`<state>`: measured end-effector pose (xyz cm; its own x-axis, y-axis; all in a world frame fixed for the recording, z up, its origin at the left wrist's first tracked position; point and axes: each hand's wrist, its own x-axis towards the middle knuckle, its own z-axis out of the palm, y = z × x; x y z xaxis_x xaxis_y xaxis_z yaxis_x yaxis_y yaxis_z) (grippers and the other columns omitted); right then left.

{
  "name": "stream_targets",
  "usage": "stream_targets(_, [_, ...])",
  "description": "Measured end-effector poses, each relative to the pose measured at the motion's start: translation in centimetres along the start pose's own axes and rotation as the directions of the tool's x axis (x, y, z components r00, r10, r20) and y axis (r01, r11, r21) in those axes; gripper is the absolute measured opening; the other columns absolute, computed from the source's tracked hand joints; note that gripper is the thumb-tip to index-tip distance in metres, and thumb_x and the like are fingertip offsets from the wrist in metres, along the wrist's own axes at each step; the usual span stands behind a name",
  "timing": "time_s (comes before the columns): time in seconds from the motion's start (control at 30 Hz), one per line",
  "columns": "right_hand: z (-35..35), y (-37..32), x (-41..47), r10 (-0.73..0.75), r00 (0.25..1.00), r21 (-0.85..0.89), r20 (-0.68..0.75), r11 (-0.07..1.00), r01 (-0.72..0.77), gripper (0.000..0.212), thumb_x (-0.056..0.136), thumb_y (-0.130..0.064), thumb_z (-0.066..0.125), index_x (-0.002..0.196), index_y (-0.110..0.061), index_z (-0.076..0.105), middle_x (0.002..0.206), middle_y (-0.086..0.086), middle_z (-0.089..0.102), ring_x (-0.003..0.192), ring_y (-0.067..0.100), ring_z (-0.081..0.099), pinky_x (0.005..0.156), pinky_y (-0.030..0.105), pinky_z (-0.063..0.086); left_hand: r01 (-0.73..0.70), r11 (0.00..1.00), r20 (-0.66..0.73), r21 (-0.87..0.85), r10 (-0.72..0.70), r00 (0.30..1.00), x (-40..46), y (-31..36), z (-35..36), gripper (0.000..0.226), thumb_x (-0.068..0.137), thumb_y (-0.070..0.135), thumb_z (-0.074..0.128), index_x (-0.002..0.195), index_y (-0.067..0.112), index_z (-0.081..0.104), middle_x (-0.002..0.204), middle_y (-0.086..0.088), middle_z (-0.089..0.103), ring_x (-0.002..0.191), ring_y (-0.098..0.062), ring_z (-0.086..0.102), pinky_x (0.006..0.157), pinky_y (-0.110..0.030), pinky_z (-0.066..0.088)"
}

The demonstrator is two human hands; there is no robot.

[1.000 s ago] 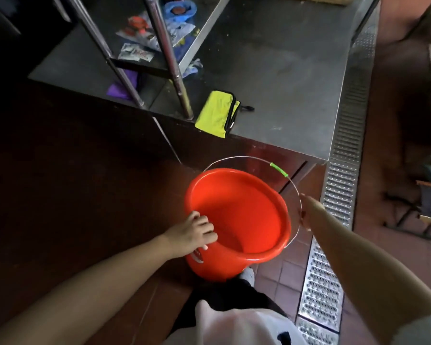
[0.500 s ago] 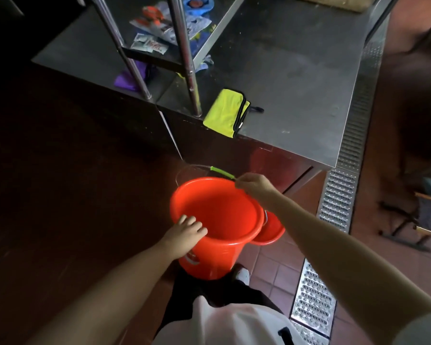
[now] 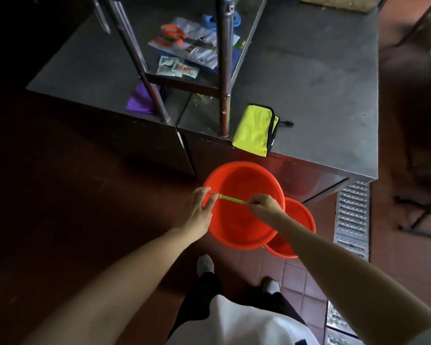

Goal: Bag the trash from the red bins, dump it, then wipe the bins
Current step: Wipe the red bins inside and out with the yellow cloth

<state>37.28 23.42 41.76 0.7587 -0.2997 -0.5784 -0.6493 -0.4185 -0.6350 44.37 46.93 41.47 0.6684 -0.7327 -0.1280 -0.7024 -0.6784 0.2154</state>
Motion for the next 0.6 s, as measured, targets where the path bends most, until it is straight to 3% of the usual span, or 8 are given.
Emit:
stream_targets(0.1, [-0.6,-1.1,2.1,-0.015,0.998,0.001,-0.069,1.000,0.015,0.010,0.091,-0.021,0.063,0.091,-0.024,0.073,0.081,-0.004,0.067,0.064,0.008,0.057,0.051,0.020,0.042,-0.057,0.998,0.082,0.012,0.056,0.995,4.4,-1.9,-0.1,0.063,0.096,0.021,0.056,0.153,0.019,0.027,0.158,-0.008,0.026,0.147,-0.028,0.021,0.119,-0.043,0.023])
stream_targets(0.17, [-0.7,-1.3,3.4,-0.020,0.995,0.005,-0.099,1.000,0.021,0.013,0.091,-0.020,0.061,0.095,-0.022,0.073,0.083,-0.004,0.067,0.064,0.007,0.058,0.051,0.019,0.043,-0.100,0.995,0.065,0.026,0.098,0.993,7.1,-2.9,0.2,0.058,0.099,0.019,0.051,0.153,0.018,0.029,0.154,-0.007,0.034,0.144,-0.026,0.029,0.119,-0.044,0.022])
stream_targets(0.33, [1.1,-0.4,6.6,0.011,0.993,0.061,-0.120,0.998,-0.003,0.014,0.089,-0.013,0.061,0.086,-0.023,0.070,0.080,-0.003,0.067,0.068,0.015,0.061,0.059,0.027,0.048,-0.077,0.997,0.025,-0.025,0.078,0.997,11.9,-6.0,3.0,0.031,0.099,0.019,0.051,0.129,0.016,0.060,0.123,-0.004,0.064,0.117,-0.022,0.057,0.111,-0.043,0.034])
stream_targets(0.43, [3.5,1.1,8.8,0.036,0.993,0.028,-0.111,0.999,-0.033,0.015,0.088,-0.015,0.059,0.087,-0.025,0.070,0.084,-0.002,0.068,0.072,0.017,0.064,0.059,0.025,0.048,-0.085,0.996,0.046,-0.020,0.086,0.995,12.9,-8.1,6.4,0.022,0.099,0.017,0.051,0.115,0.017,0.067,0.107,-0.002,0.068,0.103,-0.023,0.063,0.104,-0.042,0.038])
stream_targets(0.6, [7.6,5.5,11.8,-0.018,0.993,-0.153,-0.114,0.988,0.000,0.018,0.088,-0.018,0.052,0.094,-0.013,0.068,0.099,0.008,0.069,0.097,0.031,0.062,0.081,0.040,0.052,-0.118,0.991,0.061,-0.055,0.121,0.991,12.9,-9.2,12.1,0.018,0.087,0.007,0.067,0.103,0.015,0.072,0.092,-0.003,0.069,0.084,-0.028,0.066,0.080,-0.043,0.051])
